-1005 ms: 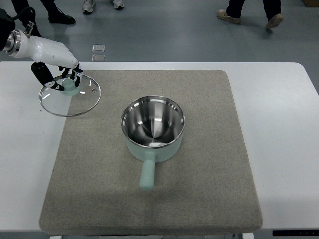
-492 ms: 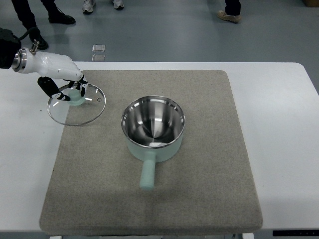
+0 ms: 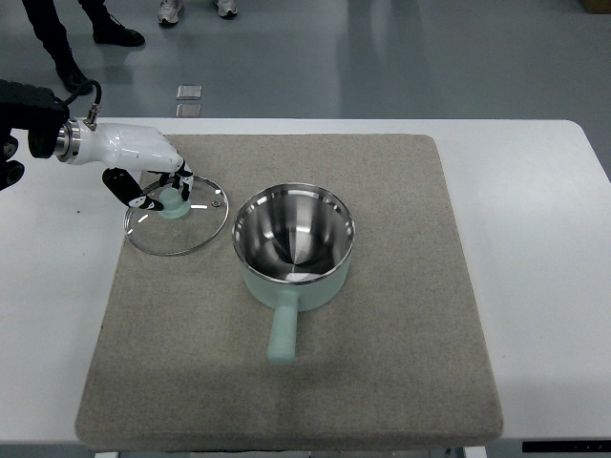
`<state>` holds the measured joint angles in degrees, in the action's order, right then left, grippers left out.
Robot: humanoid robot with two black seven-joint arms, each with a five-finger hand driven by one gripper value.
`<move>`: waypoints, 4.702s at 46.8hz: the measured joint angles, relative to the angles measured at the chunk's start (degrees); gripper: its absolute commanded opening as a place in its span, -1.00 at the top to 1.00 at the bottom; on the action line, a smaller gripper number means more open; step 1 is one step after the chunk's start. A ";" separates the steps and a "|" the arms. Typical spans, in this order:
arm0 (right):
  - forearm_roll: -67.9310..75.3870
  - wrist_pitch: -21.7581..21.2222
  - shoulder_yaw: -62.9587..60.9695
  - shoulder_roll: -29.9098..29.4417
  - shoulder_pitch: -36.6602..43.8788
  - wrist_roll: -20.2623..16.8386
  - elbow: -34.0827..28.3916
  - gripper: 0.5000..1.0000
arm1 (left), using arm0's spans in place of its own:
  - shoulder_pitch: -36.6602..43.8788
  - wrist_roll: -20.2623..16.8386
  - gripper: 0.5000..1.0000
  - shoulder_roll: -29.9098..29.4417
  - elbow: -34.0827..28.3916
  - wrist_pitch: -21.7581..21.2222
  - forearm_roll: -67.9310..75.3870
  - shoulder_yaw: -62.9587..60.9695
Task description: Place lid left of pot with left hand
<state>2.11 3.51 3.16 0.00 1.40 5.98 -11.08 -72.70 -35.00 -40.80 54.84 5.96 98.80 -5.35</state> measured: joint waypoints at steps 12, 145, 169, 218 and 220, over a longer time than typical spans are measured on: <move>0.00 0.00 0.01 0.00 0.00 0.00 0.00 -0.69 | 0.02 0.00 1.00 2.14 -2.40 -0.94 -0.09 0.03; 0.00 0.00 0.00 0.00 0.00 0.00 0.00 -0.69 | 0.55 9.58 -0.98 20.08 -31.59 -6.07 -97.22 21.96; 0.00 -0.02 0.01 0.00 0.00 0.00 0.00 -0.69 | 7.12 12.50 -0.98 23.04 -37.41 4.75 -115.28 40.06; 0.00 0.01 0.00 0.00 0.01 0.00 0.01 -0.69 | 12.15 12.50 -0.98 25.87 -40.89 13.24 -114.88 47.73; 0.00 0.01 -0.01 0.00 0.00 0.00 0.00 -0.69 | 12.15 12.50 -0.98 25.92 -40.89 13.15 -114.88 47.73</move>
<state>2.11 3.52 3.14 0.00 1.41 5.97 -11.08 -60.55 -22.50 -14.88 13.95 19.11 -16.09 42.38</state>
